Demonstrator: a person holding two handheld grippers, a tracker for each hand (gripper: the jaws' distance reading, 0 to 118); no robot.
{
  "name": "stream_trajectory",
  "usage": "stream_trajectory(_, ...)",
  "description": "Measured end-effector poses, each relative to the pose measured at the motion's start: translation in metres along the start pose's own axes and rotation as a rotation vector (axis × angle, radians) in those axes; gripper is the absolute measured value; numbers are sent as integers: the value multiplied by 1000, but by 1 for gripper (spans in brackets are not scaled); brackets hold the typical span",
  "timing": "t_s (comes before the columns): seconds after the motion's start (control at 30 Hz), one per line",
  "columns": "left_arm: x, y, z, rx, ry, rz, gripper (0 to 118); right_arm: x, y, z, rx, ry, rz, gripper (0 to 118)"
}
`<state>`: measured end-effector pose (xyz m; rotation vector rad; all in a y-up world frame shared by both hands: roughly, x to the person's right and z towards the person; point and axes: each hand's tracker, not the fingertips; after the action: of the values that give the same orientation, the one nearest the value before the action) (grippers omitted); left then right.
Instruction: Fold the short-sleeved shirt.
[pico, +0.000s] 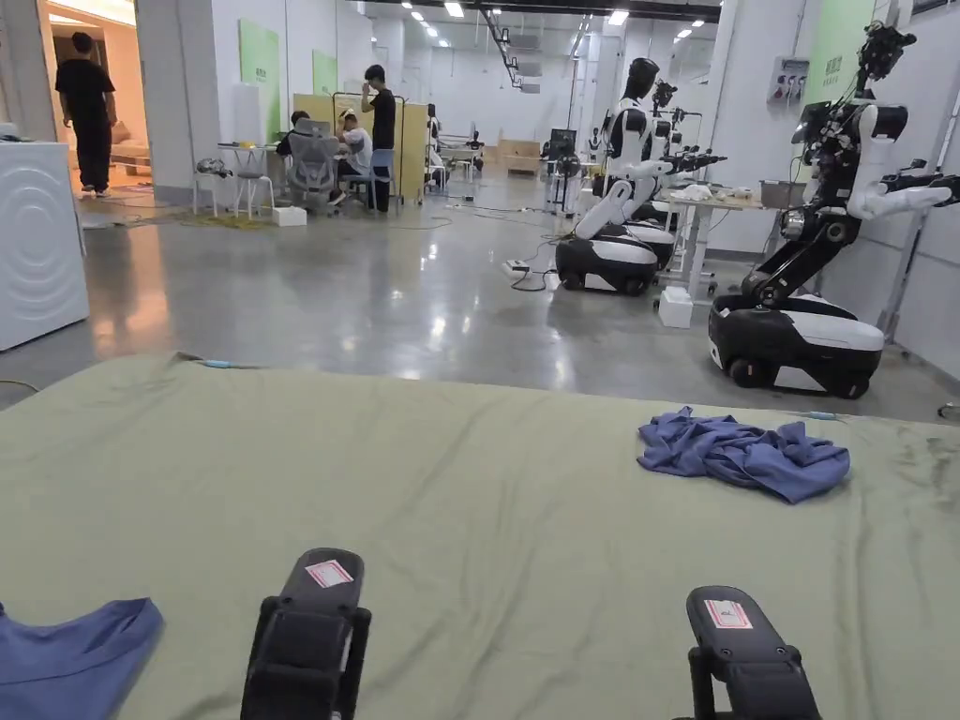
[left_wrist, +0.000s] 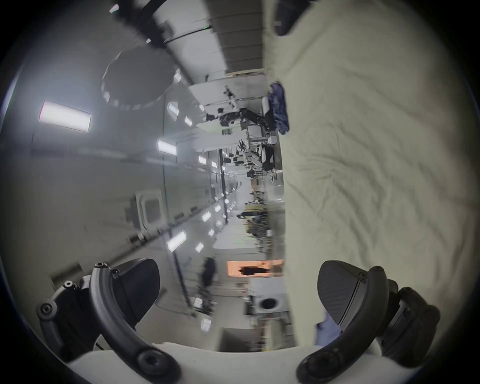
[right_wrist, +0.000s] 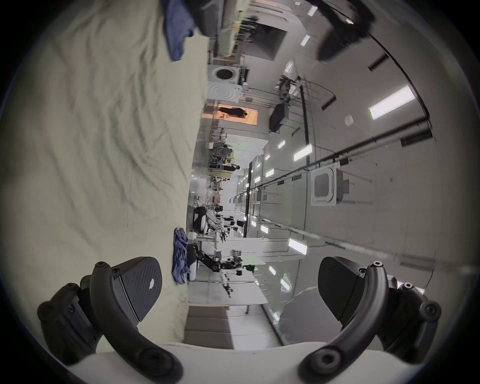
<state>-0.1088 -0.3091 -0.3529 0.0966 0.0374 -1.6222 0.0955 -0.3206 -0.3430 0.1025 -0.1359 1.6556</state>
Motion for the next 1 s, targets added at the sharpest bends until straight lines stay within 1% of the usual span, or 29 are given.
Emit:
stream_trajectory(0.03,-8,0,0,-8,-9,91,118,4,-3,0,-5,-13,-48,118)
stream_trajectory(0.07,-16,-1,1,-5,-15,182,118,10,-5,0,-9,-16,-123,118)
stream_trajectory(0.1,-26,-2,0,-12,-17,306,118,20,-9,1,-17,-8,-249,118)
stream_trajectory(0.17,-55,-10,-2,-54,-57,606,118,39,-15,-1,-62,10,-572,118)
stream_trajectory(0.23,-79,-24,-3,-68,-107,950,118,57,-30,1,-87,15,-925,118)
stream_trajectory(0.27,-89,-33,-4,-64,-130,1113,118,64,-41,2,-91,2,-1089,118)
stream_trajectory(0.3,-94,-41,-3,-52,-143,1240,118,69,-52,2,-97,-17,-1225,118)
stream_trajectory(0.33,-98,-50,-2,-30,-153,1366,118,74,-65,4,-96,-60,-1391,118)
stream_trajectory(0.37,-91,-61,-3,-18,-147,1483,118,78,-80,7,-69,-89,-1575,118)
stream_trajectory(0.4,-86,-69,-6,-29,-130,1546,118,80,-93,9,-36,-95,-1719,118)
stream_trajectory(0.43,-87,-75,-6,-29,-114,1604,118,82,-102,10,-17,-97,-1843,118)
stream_trajectory(0.47,-88,-81,-6,-26,-91,1640,118,82,-110,11,-17,-104,-1906,118)
stream_trajectory(0.5,-89,-85,-6,-32,-53,1667,118,83,-116,12,-33,-113,-1911,118)
stream_trajectory(0.53,-88,-83,-4,-45,-19,1673,118,82,-119,12,-45,-128,-1860,118)
stream_trajectory(0.6,-87,-85,-5,-58,16,1643,118,83,-114,13,-101,-171,-1723,118)
stream_trajectory(0.63,-87,-85,-6,-70,23,1608,118,82,-114,12,-121,-165,-1666,118)
stream_trajectory(0.67,-86,-80,-5,-84,24,1575,118,81,-111,12,-140,-151,-1626,118)
stream_trajectory(0.7,-85,-79,-6,-90,19,1560,118,80,-108,11,-145,-135,-1611,118)
stream_trajectory(0.77,-83,-80,-9,-91,7,1554,118,78,-107,10,-143,-127,-1618,118)
stream_trajectory(0.9,-83,-79,-11,-93,-33,1596,118,75,-104,7,-140,-103,-1643,118)
stream_trajectory(1.0,-84,-79,-10,-92,-41,1611,118,76,-104,6,-141,-99,-1638,118)
